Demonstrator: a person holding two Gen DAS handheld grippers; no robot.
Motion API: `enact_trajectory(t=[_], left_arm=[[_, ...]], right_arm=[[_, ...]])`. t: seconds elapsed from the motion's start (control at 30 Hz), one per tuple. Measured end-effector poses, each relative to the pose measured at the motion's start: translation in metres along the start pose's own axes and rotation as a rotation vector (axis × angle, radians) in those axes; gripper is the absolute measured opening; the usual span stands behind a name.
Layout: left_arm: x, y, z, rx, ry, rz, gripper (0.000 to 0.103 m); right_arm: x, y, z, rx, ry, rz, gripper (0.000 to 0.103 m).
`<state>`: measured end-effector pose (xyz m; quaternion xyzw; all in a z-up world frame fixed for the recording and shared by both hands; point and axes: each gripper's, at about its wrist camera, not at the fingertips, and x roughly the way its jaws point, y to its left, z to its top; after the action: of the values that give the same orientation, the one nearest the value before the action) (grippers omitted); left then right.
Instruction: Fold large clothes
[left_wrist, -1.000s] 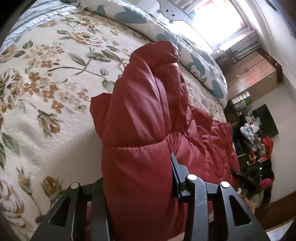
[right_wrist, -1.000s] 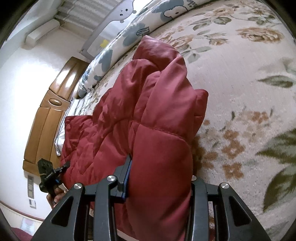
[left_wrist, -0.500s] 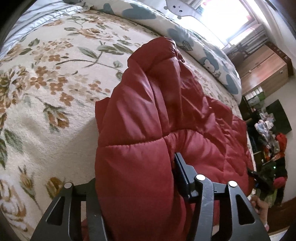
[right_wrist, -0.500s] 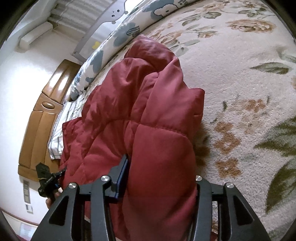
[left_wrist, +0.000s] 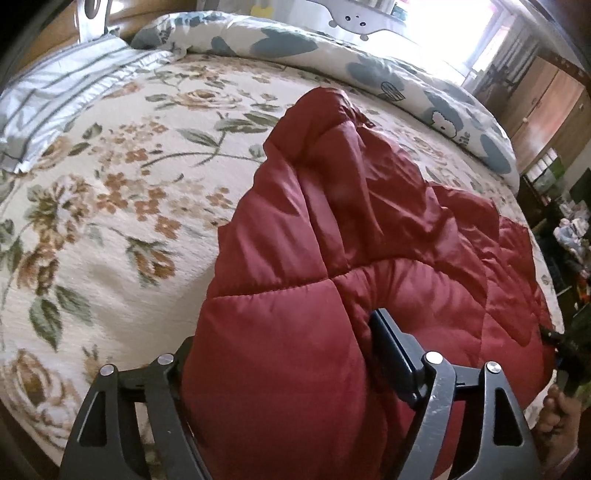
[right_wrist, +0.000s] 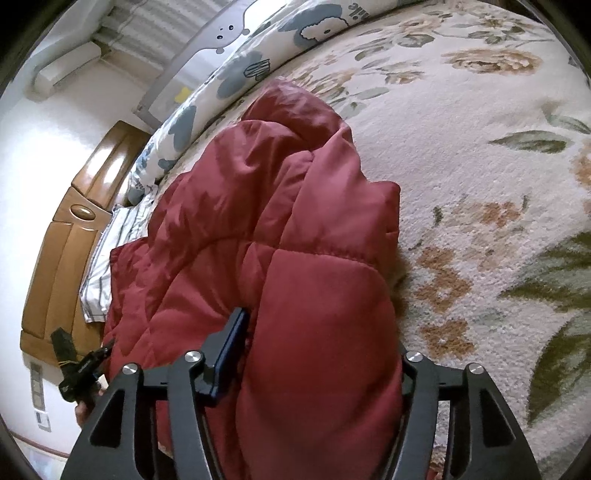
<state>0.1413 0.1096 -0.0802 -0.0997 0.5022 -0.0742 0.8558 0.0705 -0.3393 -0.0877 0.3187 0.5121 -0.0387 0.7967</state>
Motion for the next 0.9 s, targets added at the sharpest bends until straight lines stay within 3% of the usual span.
enact_trajectory(t=[0.3, 0.57, 0.9], left_arm=[[-0.017, -0.012, 0.0, 0.018, -0.035, 0.129, 0.094], [-0.024, -0.018, 0.012, 0.03, -0.051, 0.146, 0.093], [-0.017, -0.024, 0.047, 0.042, -0.04, 0.137, 0.093]], right_arm=[[-0.005, 0.007, 0.004, -0.027, -0.025, -0.074, 0.076], [-0.021, 0.018, 0.015, -0.086, -0.085, -0.142, 0.081], [-0.009, 0.036, 0.045, -0.133, -0.087, -0.183, 0.085]])
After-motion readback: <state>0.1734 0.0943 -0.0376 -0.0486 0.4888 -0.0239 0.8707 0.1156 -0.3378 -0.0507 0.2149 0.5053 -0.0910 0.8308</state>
